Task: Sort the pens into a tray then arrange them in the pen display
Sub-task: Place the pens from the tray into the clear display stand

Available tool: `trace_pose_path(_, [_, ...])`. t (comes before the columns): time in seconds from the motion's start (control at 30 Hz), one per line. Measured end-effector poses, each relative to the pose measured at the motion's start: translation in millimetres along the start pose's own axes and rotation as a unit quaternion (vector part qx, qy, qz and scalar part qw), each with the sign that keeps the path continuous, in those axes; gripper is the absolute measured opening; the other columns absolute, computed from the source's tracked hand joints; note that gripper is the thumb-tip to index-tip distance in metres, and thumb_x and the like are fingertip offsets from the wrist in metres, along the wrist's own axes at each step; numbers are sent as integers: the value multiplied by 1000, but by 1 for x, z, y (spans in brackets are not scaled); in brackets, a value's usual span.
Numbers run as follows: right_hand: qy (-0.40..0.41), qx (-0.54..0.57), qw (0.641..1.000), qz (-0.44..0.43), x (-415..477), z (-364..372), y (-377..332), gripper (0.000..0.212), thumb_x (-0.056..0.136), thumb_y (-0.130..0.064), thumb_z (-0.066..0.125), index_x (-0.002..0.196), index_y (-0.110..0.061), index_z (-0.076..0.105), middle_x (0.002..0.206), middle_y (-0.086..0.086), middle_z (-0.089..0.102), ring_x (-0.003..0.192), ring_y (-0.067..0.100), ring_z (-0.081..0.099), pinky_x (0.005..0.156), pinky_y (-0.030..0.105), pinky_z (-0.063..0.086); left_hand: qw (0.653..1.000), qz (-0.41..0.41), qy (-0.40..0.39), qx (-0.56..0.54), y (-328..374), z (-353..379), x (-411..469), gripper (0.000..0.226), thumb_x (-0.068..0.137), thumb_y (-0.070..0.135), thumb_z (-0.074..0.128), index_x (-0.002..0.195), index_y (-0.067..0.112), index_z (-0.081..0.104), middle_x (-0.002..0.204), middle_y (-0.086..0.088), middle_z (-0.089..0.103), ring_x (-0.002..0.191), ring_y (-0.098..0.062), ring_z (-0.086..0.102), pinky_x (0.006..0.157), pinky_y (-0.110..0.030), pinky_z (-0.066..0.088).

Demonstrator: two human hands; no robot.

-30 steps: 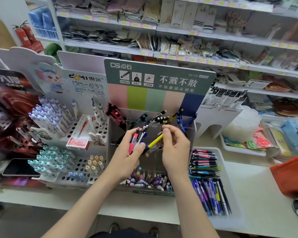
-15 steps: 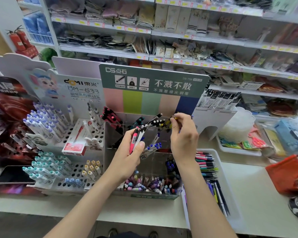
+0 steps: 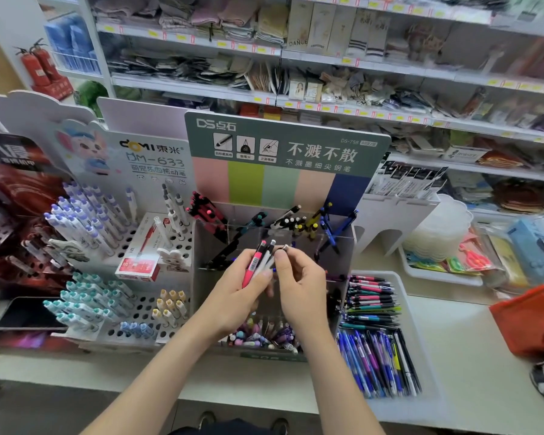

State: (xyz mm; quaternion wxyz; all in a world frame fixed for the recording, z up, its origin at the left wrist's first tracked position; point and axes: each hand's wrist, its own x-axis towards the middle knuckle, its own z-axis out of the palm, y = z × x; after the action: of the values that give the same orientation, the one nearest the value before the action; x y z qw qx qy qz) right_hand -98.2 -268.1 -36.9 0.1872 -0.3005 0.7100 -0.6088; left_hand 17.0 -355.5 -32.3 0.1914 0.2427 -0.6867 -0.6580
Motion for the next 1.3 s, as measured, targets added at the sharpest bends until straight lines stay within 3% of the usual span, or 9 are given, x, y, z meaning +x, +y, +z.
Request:
trace_pose_path(0.13, [117, 50, 992, 8, 8, -8, -9, 16, 110, -21, 57, 113, -23, 73, 95, -4, 75, 83, 10, 69, 77, 37, 57, 999, -2, 37, 28, -4, 1, 0, 9, 112, 25, 51, 117, 25, 58, 85, -8, 66, 54, -15, 43, 49, -25, 36])
trace_pose_path(0.27, [230, 61, 967, -91, 20, -13, -31, 20, 111, -17, 54, 126, -11, 67, 110, 6, 75, 94, 17, 76, 83, 35, 64, 995, -24, 95, 14, -2, -3, 2, 4, 110, 23, 50, 113, 23, 52, 85, -13, 65, 51, -16, 39, 47, -26, 33])
trace_pose_path(0.37, [229, 19, 959, -167, 32, -14, -39, 22, 111, -13, 55, 130, -6, 64, 118, 7, 74, 108, 19, 75, 93, 40, 62, 992, -51, 111, -28, 3, -5, 3, 6, 109, 14, 45, 112, 15, 49, 82, -9, 61, 50, -17, 32, 44, -25, 27])
trace_pose_path(0.47, [199, -80, 953, -212, 47, -12, -37, 21, 110, -13, 57, 131, -11, 62, 111, 1, 76, 102, 11, 73, 90, 26, 57, 992, -57, 111, -32, 6, -5, 3, 5, 108, 10, 42, 108, 11, 47, 82, -10, 60, 49, -17, 32, 44, -24, 27])
trace_pose_path(0.6, [152, -258, 915, -270, 66, -4, -16, 18, 103, -18, 69, 121, -18, 69, 107, -4, 73, 100, 22, 58, 85, 42, 47, 991, -65, 113, -35, 7, -5, 3, 8, 107, 10, 43, 113, 9, 49, 84, -11, 57, 51, -17, 31, 45, -25, 25])
trace_pose_path(0.77, [164, -376, 877, -248, 64, 6, -7, 25, 106, -27, 65, 128, -21, 75, 132, 7, 63, 111, 29, 45, 93, 39, 38, 990, -57, 110, -60, 11, -6, 4, 9, 108, 10, 45, 113, 14, 51, 82, -5, 60, 53, -18, 33, 48, -28, 25])
trace_pose_path(0.9, [136, -260, 924, -246, 41, 10, -15, 24, 105, -22, 64, 126, -13, 73, 115, 1, 66, 104, 20, 53, 92, 36, 48, 991, -45, 110, -55, 10, -8, 3, 12, 110, 12, 47, 115, 18, 57, 80, -5, 60, 58, -18, 39, 50, -29, 29])
trace_pose_path(1.07, [28, -51, 997, -50, 9, 22, -20, 19, 101, -26, 72, 120, -26, 75, 92, -11, 76, 87, 10, 71, 82, 35, 59, 994, -34, 83, -70, 8, -7, 3, 18, 110, 9, 49, 119, 15, 63, 81, -8, 62, 72, -21, 52, 62, -33, 41])
trace_pose_path(1.3, [229, 56, 965, -118, 26, 2, -48, 21, 108, -12, 61, 129, -12, 64, 111, -4, 74, 105, 14, 72, 90, 28, 57, 993, -30, 117, -11, 7, -8, 4, 25, 109, 11, 49, 121, 28, 63, 86, -15, 61, 59, -21, 39, 48, -25, 33])
